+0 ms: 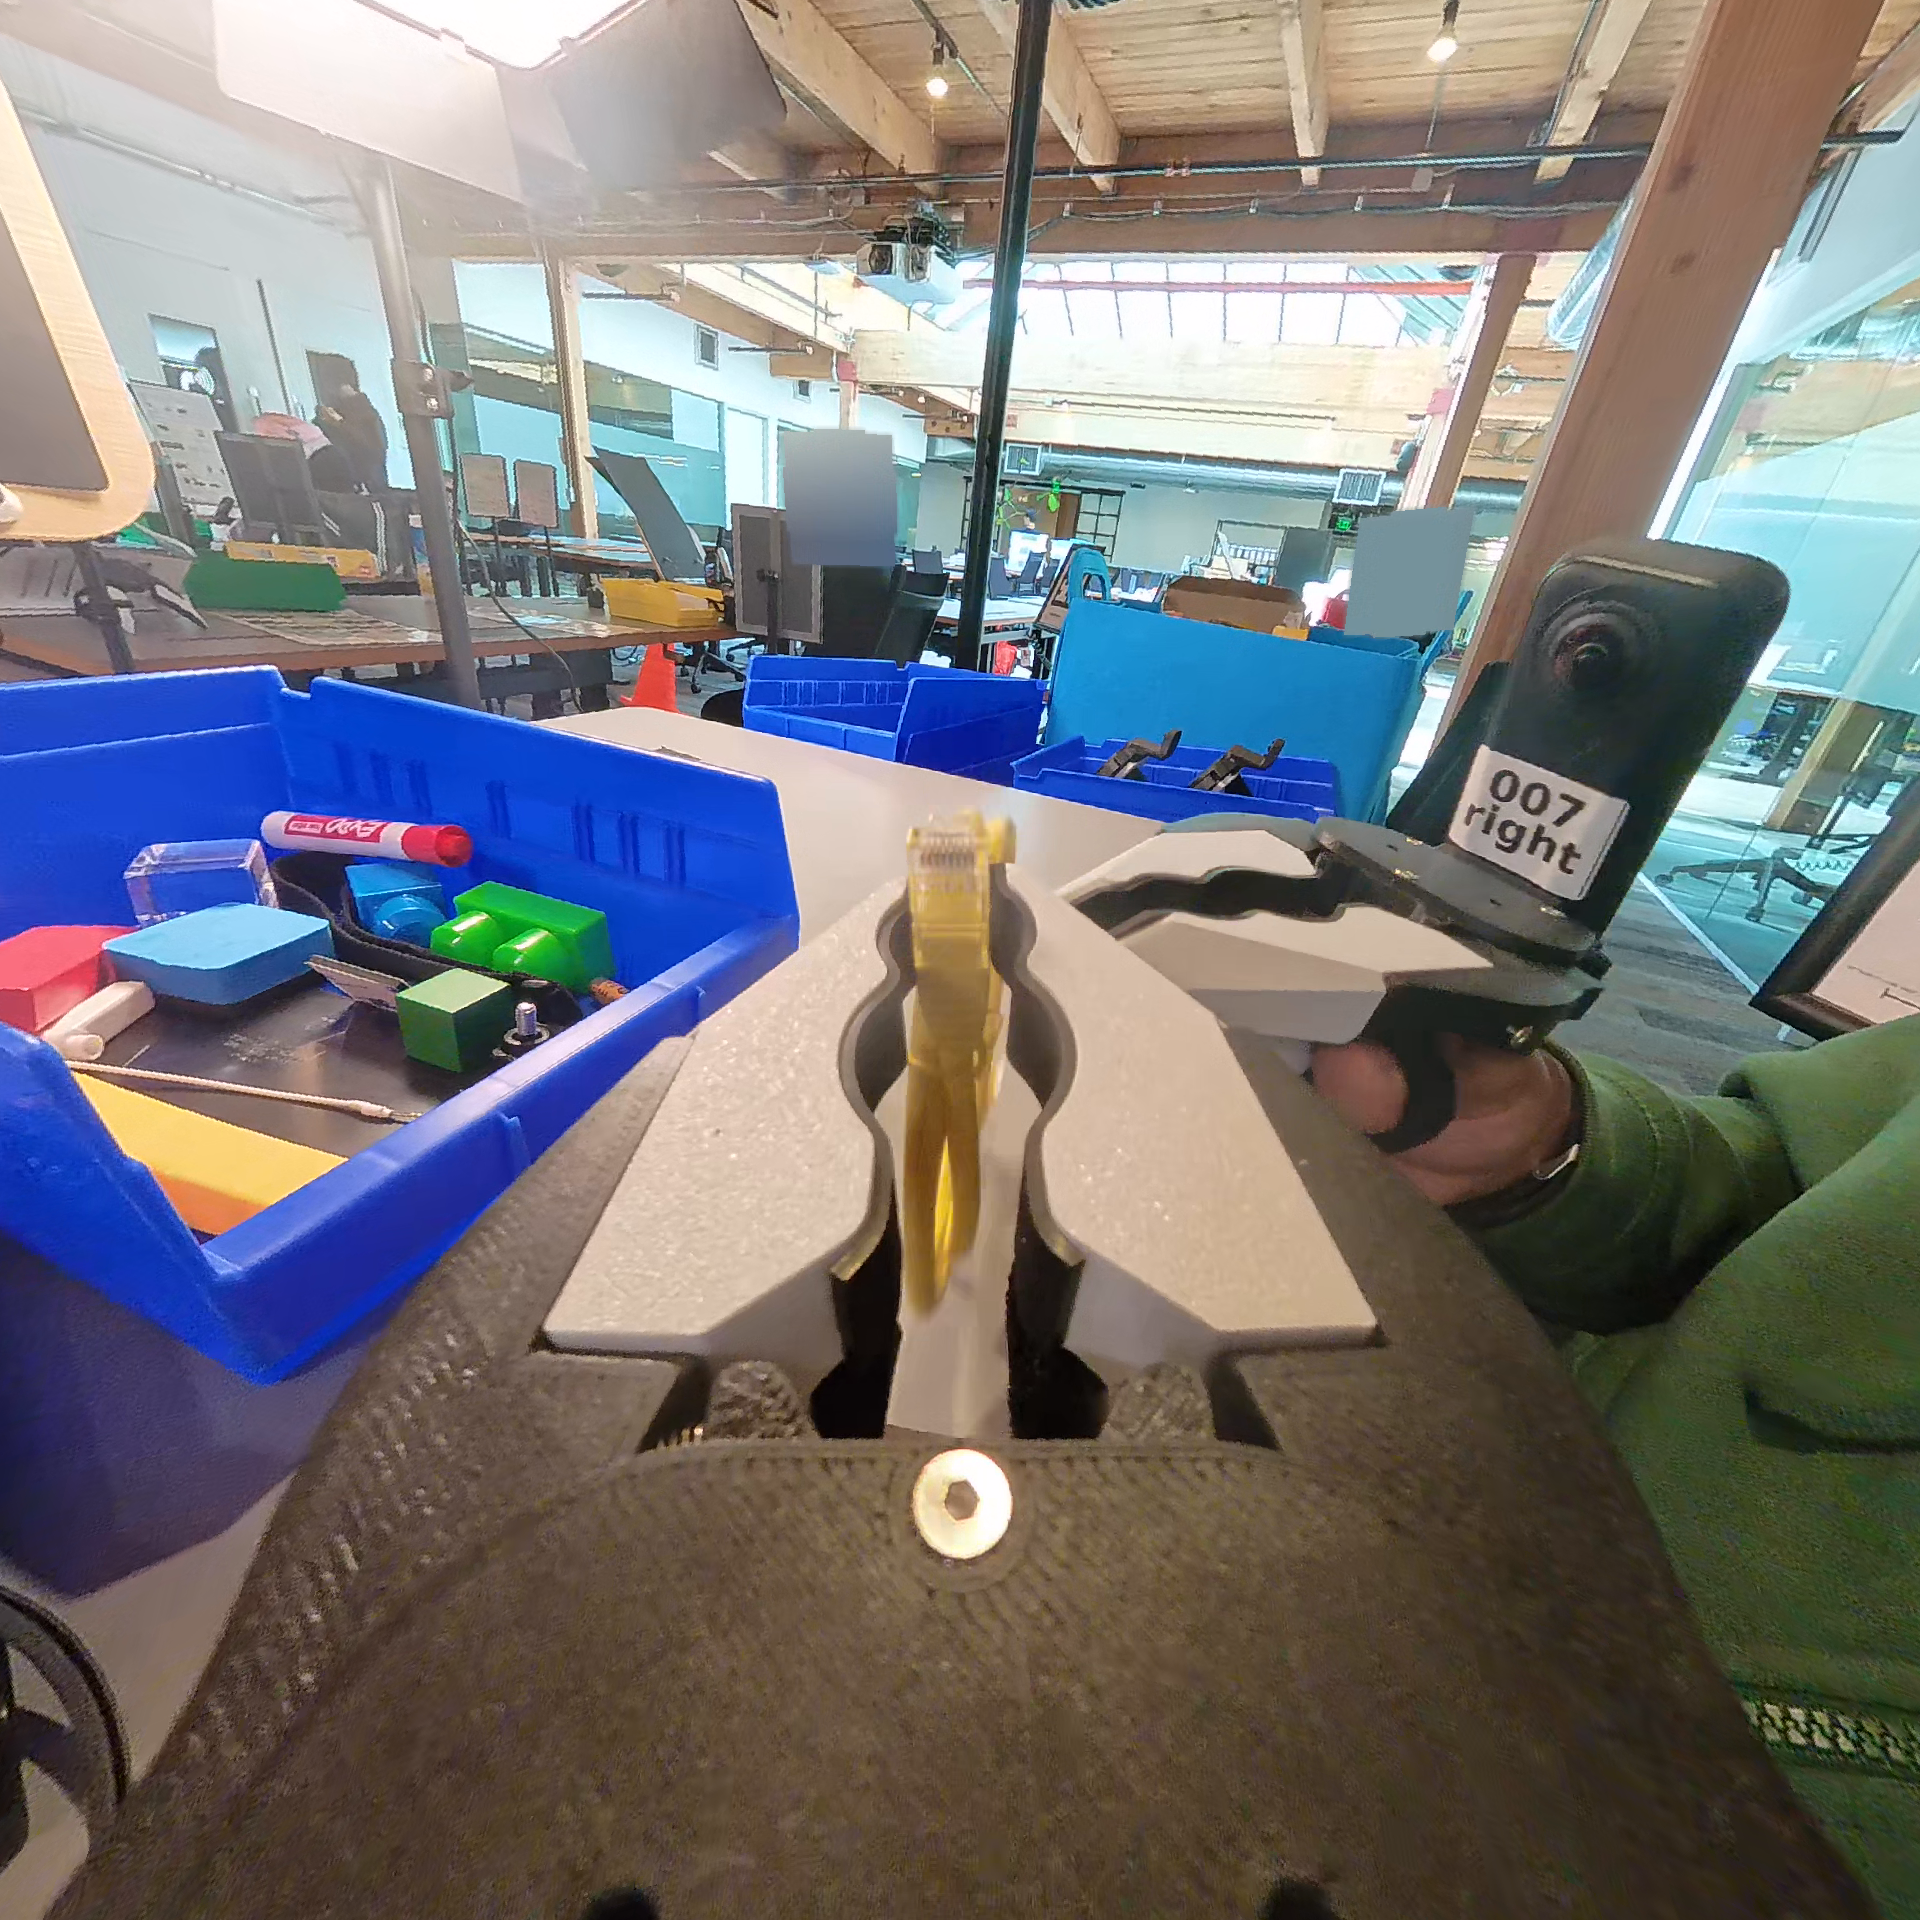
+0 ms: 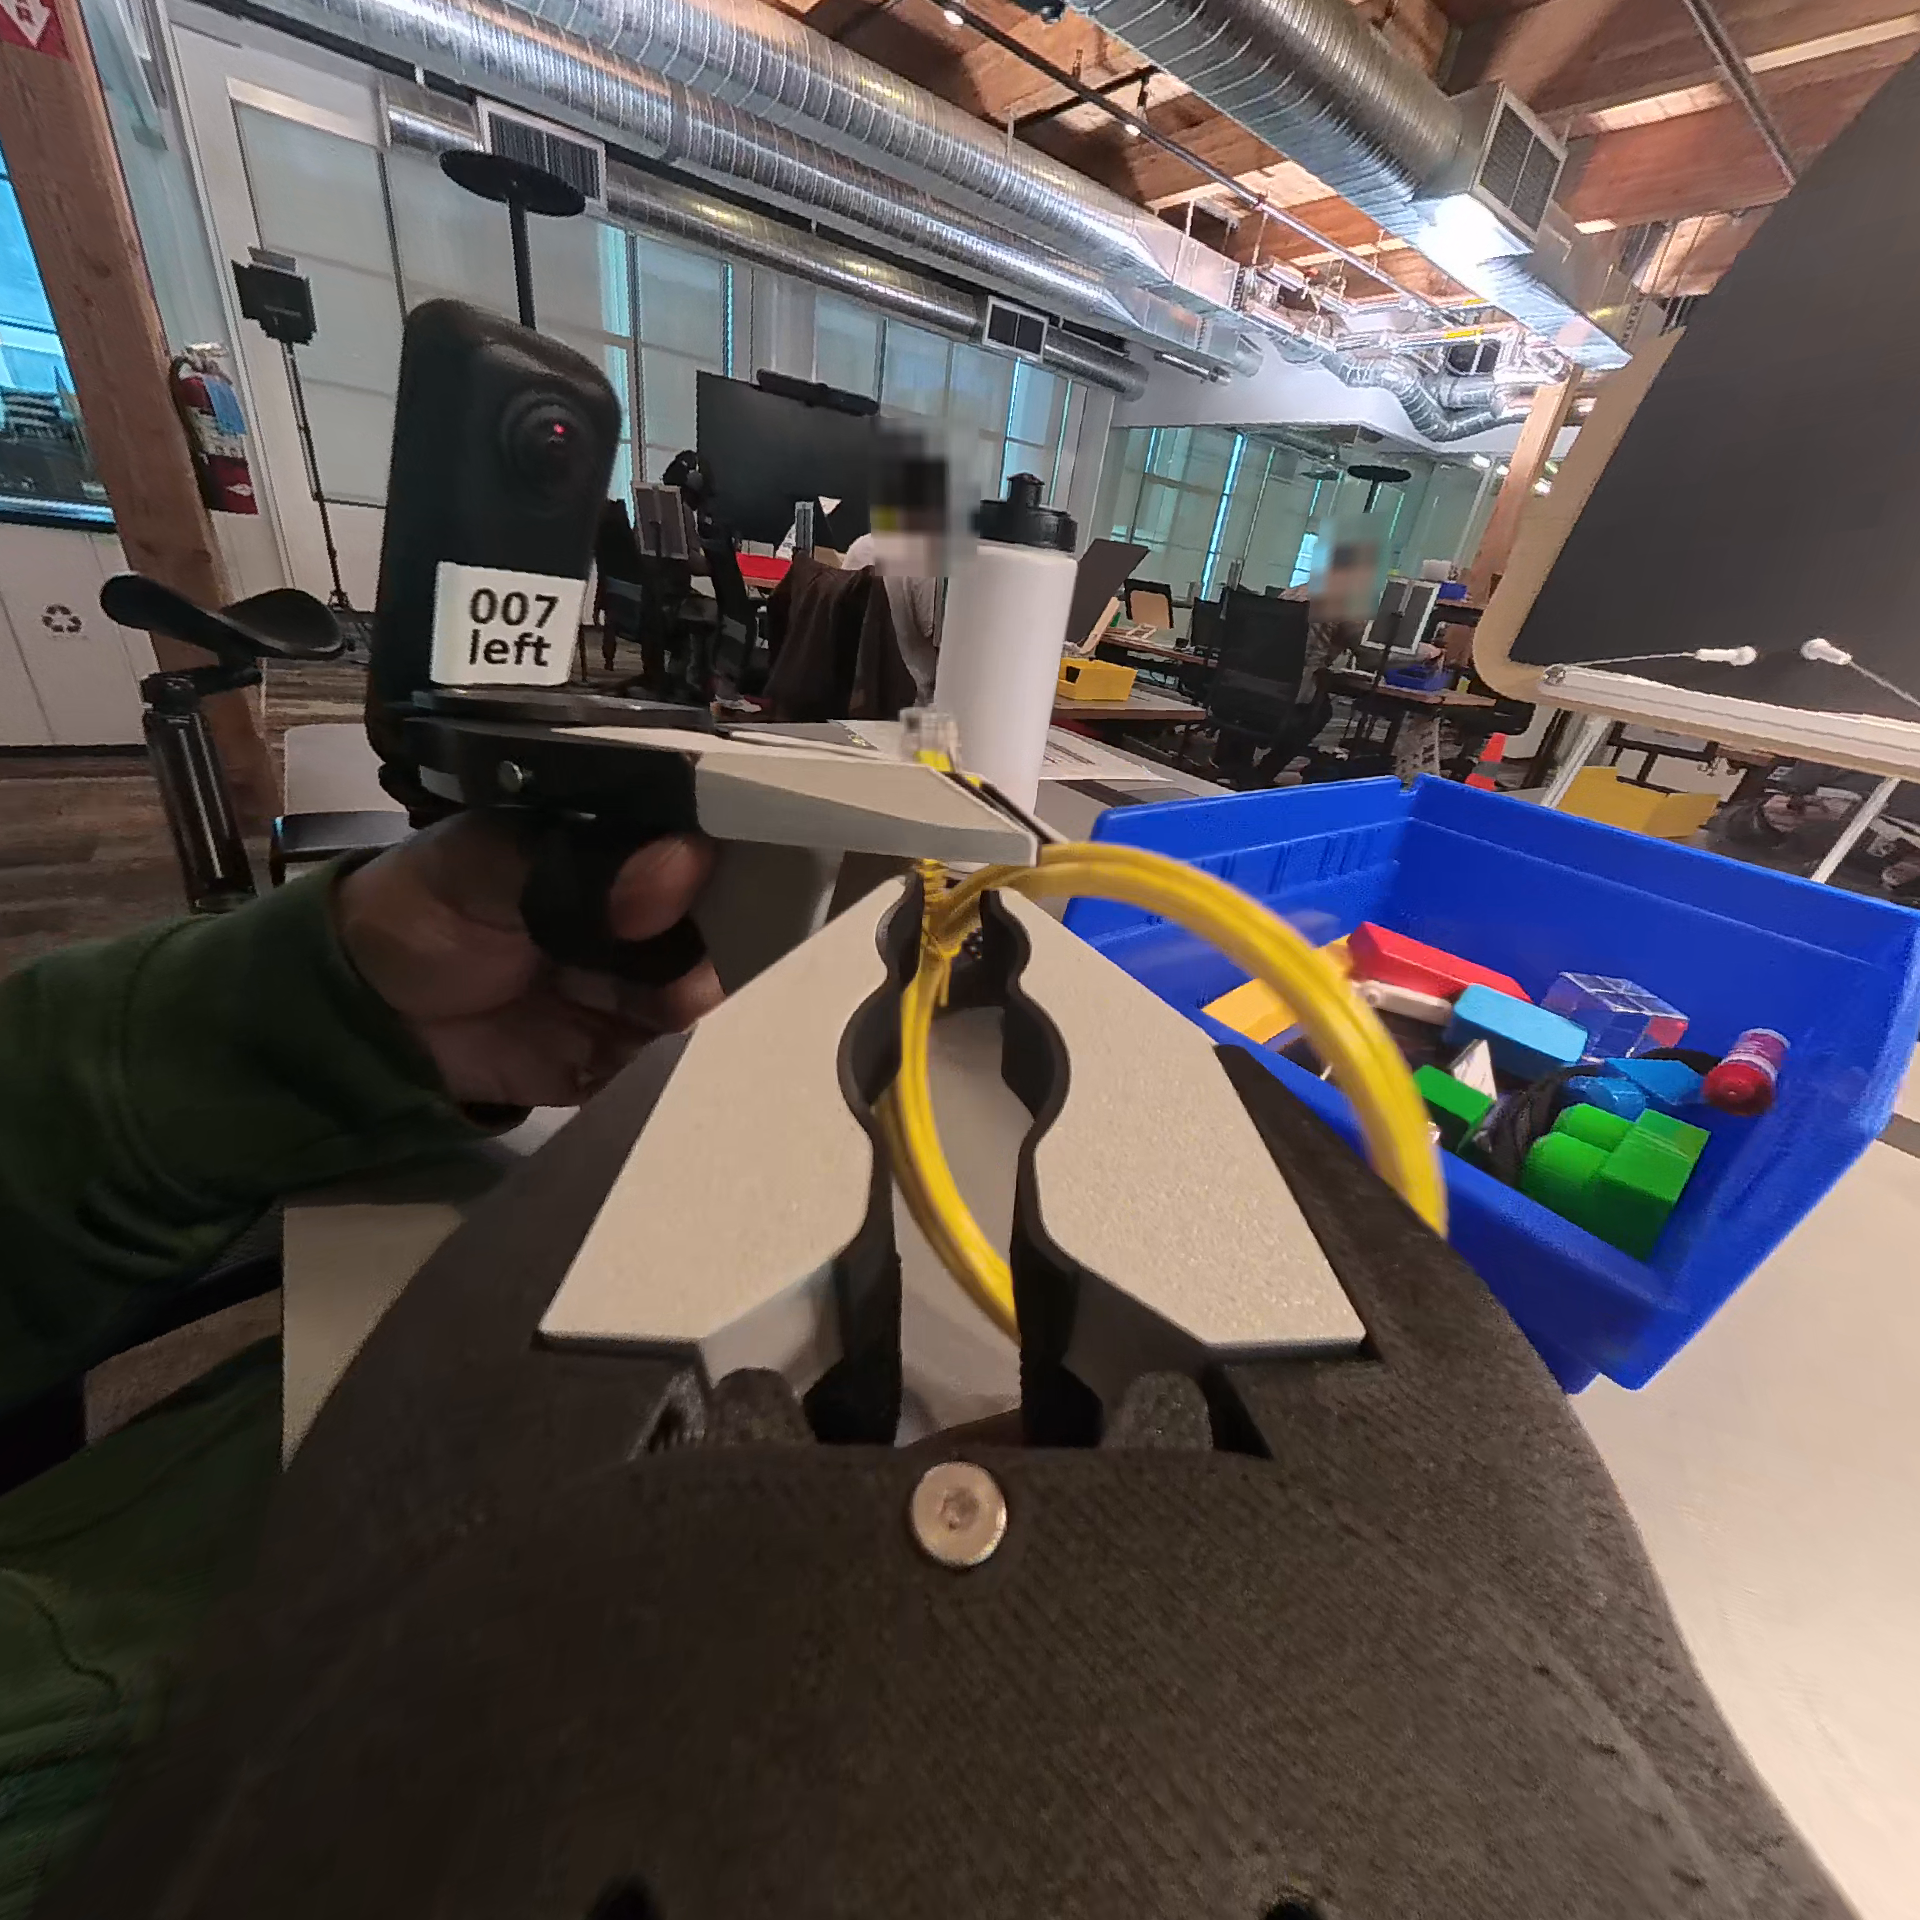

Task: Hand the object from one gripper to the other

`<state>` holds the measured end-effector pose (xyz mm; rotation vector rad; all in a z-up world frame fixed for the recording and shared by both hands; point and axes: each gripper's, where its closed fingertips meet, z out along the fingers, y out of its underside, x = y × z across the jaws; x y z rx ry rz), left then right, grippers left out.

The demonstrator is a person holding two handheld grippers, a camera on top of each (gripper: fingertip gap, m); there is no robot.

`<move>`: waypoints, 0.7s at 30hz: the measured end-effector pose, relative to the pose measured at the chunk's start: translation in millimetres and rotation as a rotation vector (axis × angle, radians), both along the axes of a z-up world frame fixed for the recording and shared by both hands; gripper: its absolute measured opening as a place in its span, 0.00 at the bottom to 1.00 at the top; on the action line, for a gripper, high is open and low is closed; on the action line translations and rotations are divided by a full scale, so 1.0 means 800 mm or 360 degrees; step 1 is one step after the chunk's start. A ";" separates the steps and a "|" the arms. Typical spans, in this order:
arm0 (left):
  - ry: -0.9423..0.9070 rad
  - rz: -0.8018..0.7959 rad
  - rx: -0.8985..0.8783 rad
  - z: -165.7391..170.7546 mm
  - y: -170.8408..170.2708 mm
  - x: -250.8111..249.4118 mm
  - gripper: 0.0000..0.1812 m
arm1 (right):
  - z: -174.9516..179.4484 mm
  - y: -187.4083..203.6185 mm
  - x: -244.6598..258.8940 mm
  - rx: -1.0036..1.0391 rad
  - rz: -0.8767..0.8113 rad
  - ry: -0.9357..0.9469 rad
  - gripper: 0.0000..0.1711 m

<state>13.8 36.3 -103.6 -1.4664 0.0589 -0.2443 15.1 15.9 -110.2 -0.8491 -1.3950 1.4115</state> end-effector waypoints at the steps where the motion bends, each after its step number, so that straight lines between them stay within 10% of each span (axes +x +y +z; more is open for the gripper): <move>1: 0.0004 0.0001 -0.0004 -0.001 0.000 0.000 0.06 | -0.001 -0.001 0.000 0.0013 0.0001 -0.0001 0.07; 21: -0.0016 -0.0062 0.0079 0.011 -0.005 0.007 0.06 | -0.004 -0.009 0.001 0.0056 0.0043 -0.0008 0.07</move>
